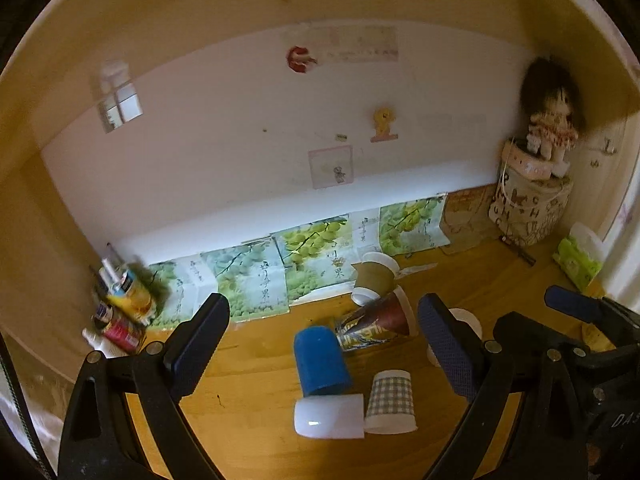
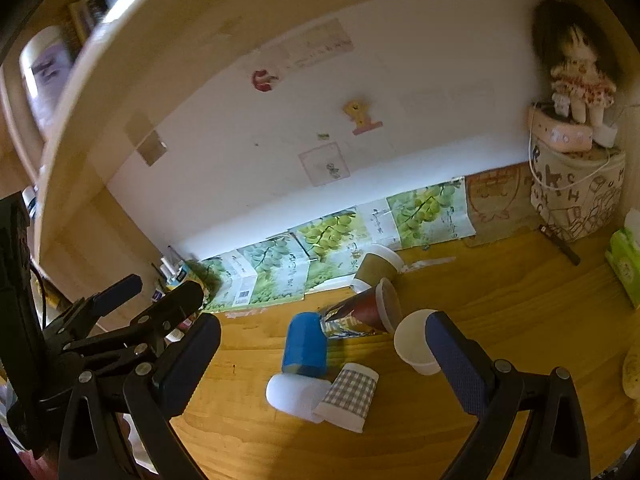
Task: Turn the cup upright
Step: 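Lower the left gripper toward the lying printed clear plastic cup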
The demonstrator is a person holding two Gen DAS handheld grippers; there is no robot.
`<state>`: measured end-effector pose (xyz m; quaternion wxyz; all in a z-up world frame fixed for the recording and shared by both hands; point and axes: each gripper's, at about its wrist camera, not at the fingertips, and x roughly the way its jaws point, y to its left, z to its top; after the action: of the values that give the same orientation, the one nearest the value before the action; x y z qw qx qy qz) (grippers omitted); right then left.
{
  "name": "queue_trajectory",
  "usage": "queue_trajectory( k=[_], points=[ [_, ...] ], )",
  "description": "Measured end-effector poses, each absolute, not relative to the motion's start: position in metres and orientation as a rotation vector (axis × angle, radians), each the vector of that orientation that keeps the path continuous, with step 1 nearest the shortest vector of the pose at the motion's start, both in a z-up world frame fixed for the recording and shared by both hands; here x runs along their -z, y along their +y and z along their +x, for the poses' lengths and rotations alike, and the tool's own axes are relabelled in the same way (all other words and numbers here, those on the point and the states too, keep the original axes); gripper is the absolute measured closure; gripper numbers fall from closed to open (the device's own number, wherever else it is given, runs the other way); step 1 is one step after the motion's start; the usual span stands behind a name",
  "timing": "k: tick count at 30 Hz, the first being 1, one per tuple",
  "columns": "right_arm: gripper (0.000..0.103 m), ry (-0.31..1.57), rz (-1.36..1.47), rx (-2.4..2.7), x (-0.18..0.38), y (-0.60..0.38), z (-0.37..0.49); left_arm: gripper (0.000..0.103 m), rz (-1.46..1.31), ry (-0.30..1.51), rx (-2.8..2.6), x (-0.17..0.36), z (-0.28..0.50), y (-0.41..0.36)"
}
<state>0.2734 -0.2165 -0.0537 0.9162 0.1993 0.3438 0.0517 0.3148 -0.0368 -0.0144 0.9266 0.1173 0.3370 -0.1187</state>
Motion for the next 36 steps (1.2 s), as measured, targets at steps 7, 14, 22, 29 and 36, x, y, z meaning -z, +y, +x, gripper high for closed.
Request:
queue_trajectory(
  k=[7, 14, 22, 29, 36],
  points=[
    [0.000, 0.777, 0.458, -0.100, 0.076, -0.227, 0.307, 0.007, 0.384, 0.751, 0.284, 0.035, 0.347, -0.054],
    [0.000, 0.844, 0.513, -0.090, 0.099, -0.239, 0.332, 0.007, 0.527, 0.778, 0.350, 0.055, 0.366, -0.073],
    [0.000, 0.893, 0.542, -0.078, 0.118, -0.247, 0.352, 0.007, 0.660, 0.791, 0.393, 0.078, 0.383, -0.093],
    [0.000, 0.933, 0.575, -0.043, 0.132, -0.261, 0.365, 0.007, 0.754, 0.863, 0.448, 0.100, 0.404, -0.101],
    [0.000, 0.968, 0.611, 0.005, 0.148, -0.278, 0.374, 0.007, 0.834, 0.900, 0.502, 0.123, 0.412, -0.106]
  ],
)
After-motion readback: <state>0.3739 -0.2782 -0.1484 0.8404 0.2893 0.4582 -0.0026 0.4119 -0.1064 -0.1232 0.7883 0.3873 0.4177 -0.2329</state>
